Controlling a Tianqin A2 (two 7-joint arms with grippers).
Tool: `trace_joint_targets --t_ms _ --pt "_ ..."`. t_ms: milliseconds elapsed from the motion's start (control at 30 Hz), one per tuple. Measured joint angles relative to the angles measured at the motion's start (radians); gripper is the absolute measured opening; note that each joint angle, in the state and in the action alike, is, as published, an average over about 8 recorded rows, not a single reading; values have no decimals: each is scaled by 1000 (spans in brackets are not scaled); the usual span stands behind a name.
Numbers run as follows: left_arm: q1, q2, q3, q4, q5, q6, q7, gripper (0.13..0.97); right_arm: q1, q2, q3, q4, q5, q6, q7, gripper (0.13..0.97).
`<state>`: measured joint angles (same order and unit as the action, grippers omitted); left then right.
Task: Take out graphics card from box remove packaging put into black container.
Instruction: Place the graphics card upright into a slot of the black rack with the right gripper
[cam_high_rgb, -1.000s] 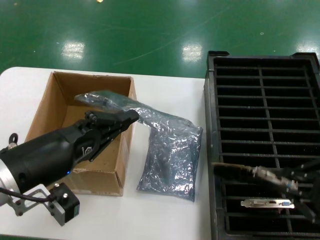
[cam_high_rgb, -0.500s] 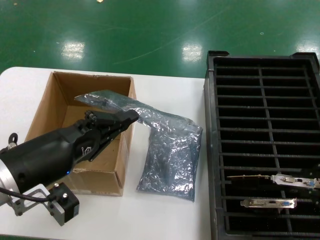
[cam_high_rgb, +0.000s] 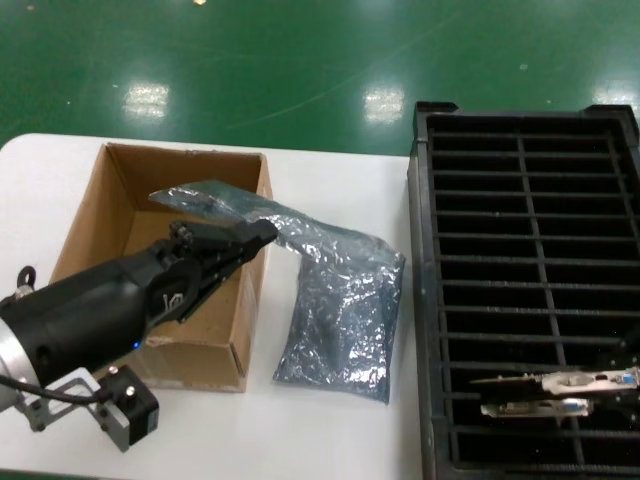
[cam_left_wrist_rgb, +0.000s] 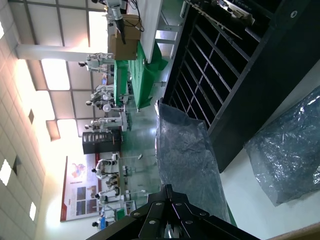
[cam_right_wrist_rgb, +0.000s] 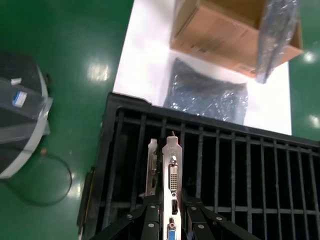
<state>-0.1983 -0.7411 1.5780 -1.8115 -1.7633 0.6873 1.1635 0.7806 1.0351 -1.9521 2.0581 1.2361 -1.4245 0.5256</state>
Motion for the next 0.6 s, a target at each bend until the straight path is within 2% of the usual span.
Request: trace_joint_targets --t_ms 267,600 --pt "0 0 0 0 0 0 0 140 92 -90 -84 1 -107 -83 9 188" --pt "0 0 0 0 0 0 0 140 124 -127 -99 1 -154 -99 29 188"
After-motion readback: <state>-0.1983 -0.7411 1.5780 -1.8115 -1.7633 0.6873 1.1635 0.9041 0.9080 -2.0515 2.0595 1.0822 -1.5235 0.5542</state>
